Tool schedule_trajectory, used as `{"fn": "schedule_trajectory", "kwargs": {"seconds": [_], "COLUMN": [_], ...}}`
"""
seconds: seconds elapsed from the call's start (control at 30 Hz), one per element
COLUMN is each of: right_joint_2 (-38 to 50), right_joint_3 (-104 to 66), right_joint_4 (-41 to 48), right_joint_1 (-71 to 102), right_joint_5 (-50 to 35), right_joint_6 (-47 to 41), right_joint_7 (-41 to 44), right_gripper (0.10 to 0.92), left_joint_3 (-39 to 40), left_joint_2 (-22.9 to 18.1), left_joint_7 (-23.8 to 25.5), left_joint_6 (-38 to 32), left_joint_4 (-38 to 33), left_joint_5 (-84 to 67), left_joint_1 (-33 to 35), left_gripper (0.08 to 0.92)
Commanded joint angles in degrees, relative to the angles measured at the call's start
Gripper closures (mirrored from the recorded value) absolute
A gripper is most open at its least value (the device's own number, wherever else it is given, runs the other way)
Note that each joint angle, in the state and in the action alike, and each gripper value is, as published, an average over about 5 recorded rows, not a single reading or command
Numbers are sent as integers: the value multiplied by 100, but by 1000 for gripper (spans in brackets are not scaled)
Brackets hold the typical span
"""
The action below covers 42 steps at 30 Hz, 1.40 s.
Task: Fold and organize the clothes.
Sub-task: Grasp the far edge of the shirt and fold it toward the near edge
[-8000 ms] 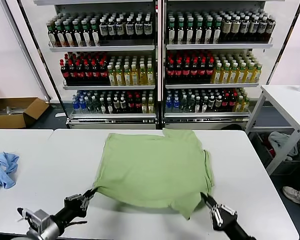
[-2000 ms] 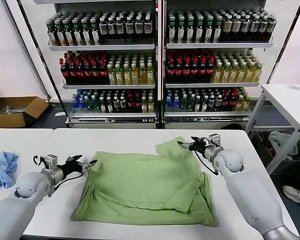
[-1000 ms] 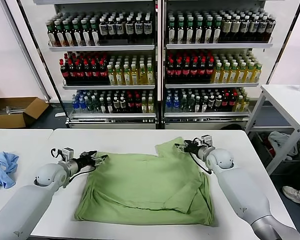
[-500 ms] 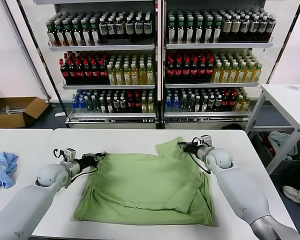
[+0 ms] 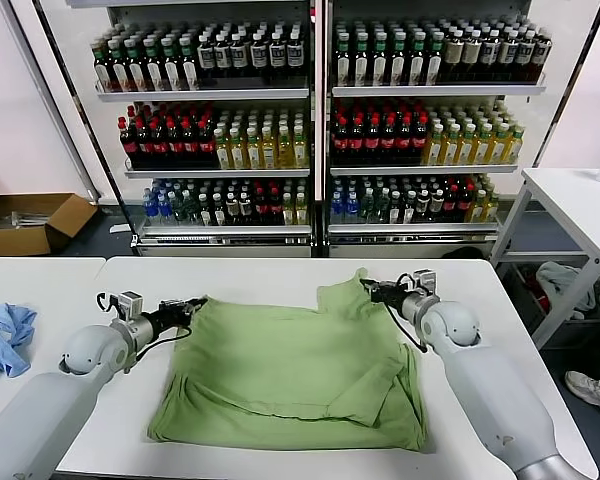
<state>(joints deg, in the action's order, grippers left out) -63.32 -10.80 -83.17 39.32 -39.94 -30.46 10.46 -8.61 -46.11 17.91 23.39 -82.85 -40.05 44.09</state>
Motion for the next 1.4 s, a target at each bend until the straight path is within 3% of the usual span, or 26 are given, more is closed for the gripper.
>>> {"fn": "schedule_trajectory", "kwargs": {"seconds": [0.03,0.47,0.7,1.13,1.23,1.4], "right_joint_2": [160,411,404,352,356,389], "right_joint_3": [-516,-1834,-2512,-2824,-2840,-2973], "right_joint_4": [-1363,-3549,-4331,-4552,-4580,-4656], "right_joint_1": [783,2938,4220,5707,5743,5612], "right_joint_5": [-411,-675,-776,-3,50,-41], "right_joint_6": [-58,-226,-253,-260,-265,-214], "right_joint_7": [-179,-344,-343,-256,-308,-300], "right_gripper": [918,918,918,918,912,801], "left_joint_3": [-632,-2038,-2367,-2597,-2639,-2722], "left_joint_2": [190,451,426,532,467,530], "left_joint_7": [-4,-59,-101,-46,-86,-214], "left_joint_6": [-24,155,202,542,589,666], "left_joint_4": [-956,-2343,-2711,-3008,-3048,-3034], "left_joint_5": [-12,169,202,869,975,927], "left_joint_1": [780,2681,3278,4389,4472,4333], "left_gripper": [911,911,911,908,868,728]}}
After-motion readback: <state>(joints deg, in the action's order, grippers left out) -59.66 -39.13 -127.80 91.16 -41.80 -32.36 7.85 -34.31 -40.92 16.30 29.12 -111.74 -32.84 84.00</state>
